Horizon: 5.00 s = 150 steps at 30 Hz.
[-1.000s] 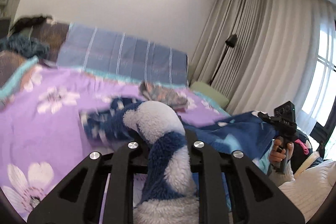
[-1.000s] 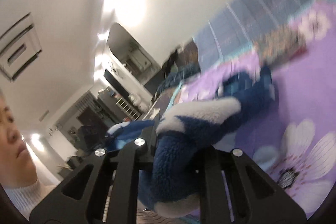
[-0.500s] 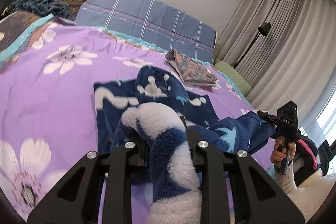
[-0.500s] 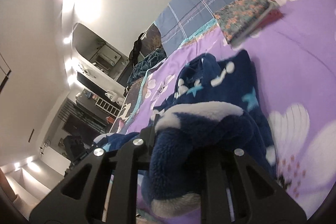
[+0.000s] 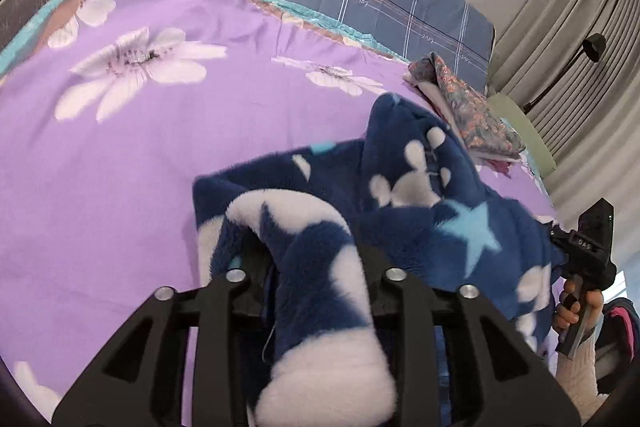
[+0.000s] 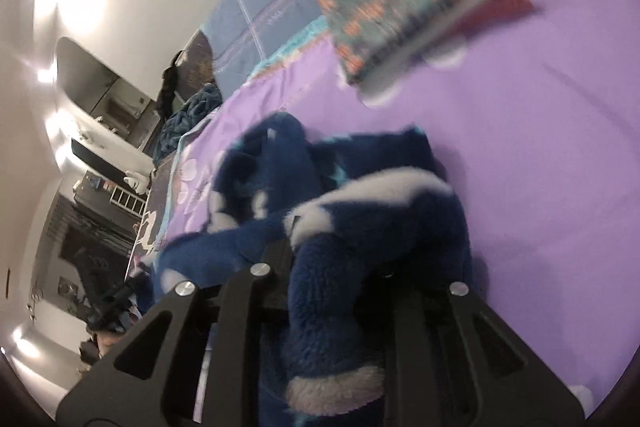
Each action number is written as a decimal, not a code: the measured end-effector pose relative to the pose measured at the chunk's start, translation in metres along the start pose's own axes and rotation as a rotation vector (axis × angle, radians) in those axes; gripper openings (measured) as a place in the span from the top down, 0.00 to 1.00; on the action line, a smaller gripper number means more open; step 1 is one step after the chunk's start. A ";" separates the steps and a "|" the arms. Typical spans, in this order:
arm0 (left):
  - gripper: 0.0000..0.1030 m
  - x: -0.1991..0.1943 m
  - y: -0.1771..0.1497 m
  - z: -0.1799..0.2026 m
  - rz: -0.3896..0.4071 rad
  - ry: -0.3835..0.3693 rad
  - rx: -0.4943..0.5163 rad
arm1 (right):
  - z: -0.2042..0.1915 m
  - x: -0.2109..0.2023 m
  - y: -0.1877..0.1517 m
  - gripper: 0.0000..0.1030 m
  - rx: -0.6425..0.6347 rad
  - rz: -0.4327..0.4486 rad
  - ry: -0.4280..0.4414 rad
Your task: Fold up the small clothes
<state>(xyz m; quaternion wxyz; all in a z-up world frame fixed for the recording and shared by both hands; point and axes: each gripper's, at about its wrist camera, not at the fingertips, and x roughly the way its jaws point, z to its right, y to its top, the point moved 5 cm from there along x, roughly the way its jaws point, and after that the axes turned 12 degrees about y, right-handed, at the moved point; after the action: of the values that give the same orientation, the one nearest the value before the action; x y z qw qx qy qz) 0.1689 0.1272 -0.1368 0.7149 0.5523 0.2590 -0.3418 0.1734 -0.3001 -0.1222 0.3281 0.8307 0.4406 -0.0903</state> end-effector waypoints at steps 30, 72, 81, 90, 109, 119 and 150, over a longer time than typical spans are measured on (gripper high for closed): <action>0.71 -0.056 0.078 0.019 0.211 -0.179 -0.055 | -0.045 -0.019 0.060 0.82 -0.060 0.060 0.135; 0.43 0.015 0.064 -0.031 0.036 0.041 -0.022 | 0.034 0.013 0.075 0.67 -0.060 -0.013 -0.243; 0.42 -0.041 -0.009 0.017 0.071 0.079 0.165 | -0.046 -0.031 -0.017 0.65 -0.330 -0.009 -0.150; 0.32 -0.026 -0.053 0.010 0.077 0.317 0.240 | -0.021 -0.016 -0.087 0.61 -0.502 0.018 -0.552; 0.19 -0.041 -0.095 0.056 0.135 0.264 0.345 | -0.107 -0.002 -0.146 0.33 -0.569 -0.032 -0.327; 0.18 -0.049 -0.093 0.052 0.132 0.222 0.323 | -0.070 0.019 -0.159 0.29 -0.472 -0.141 -0.407; 0.18 -0.097 -0.103 -0.080 0.186 0.206 -0.085 | -0.182 0.077 -0.192 0.25 -0.835 -0.159 -0.353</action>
<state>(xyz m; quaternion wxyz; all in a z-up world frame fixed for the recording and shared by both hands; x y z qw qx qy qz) 0.0281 0.2085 -0.1482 0.7358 0.5753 0.2928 -0.2046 0.0418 -0.0586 -0.1059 0.6969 0.5628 0.4389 -0.0699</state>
